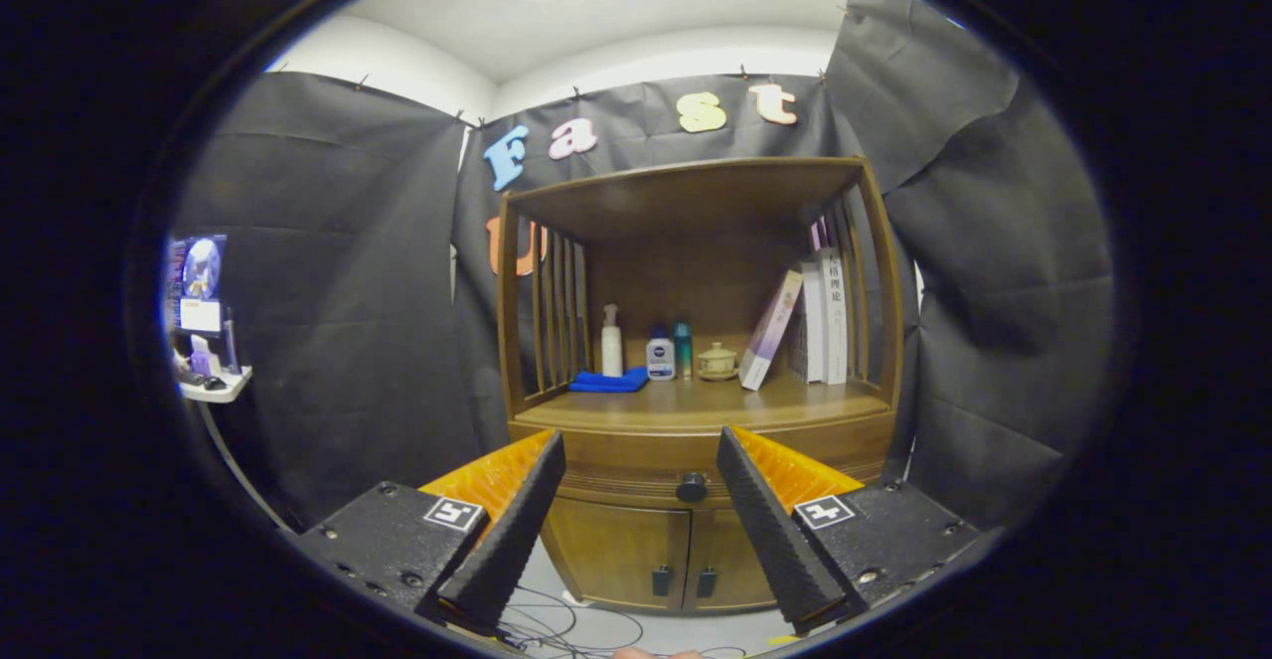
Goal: Pull open the drawer, take out the items inside it, and place them on the countertop above the cabinet.
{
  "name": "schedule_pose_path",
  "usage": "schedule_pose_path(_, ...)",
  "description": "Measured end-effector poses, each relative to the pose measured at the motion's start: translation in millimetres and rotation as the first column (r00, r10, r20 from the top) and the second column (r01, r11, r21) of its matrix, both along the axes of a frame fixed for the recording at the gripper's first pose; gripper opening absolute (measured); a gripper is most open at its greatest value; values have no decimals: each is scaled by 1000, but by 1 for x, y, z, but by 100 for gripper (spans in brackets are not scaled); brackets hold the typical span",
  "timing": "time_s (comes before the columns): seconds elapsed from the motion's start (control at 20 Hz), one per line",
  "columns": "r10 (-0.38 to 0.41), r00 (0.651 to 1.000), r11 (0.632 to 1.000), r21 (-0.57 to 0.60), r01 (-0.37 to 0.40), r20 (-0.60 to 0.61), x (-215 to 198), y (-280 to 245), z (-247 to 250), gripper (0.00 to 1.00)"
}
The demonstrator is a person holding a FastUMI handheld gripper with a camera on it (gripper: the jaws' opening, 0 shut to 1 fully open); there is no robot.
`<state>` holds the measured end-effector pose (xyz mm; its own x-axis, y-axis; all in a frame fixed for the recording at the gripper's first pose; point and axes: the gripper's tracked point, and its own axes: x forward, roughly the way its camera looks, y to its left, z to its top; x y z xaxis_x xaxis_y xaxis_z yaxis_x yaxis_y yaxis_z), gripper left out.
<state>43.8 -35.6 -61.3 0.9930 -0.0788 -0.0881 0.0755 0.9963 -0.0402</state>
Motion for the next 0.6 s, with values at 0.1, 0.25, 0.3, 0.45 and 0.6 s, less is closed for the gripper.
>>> schedule_pose_path(0.1, -10, 1000, 1000, -11, 10, -13, 15, -7, -14, 99)
schedule_pose_path(0.25, -30, 998, 999, -36, 28, -50, 39, -16, -39, 99)
schedule_pose_path(0.3, -33, 997, 999, -40, 31, -66, 47, -20, -51, 99)
schedule_pose_path(0.45, -51, 992, 998, -38, 47, -119, 74, -31, -80, 99)
schedule_pose_path(0.6, -64, 986, 997, -57, 56, -151, 98, -40, -101, 99)
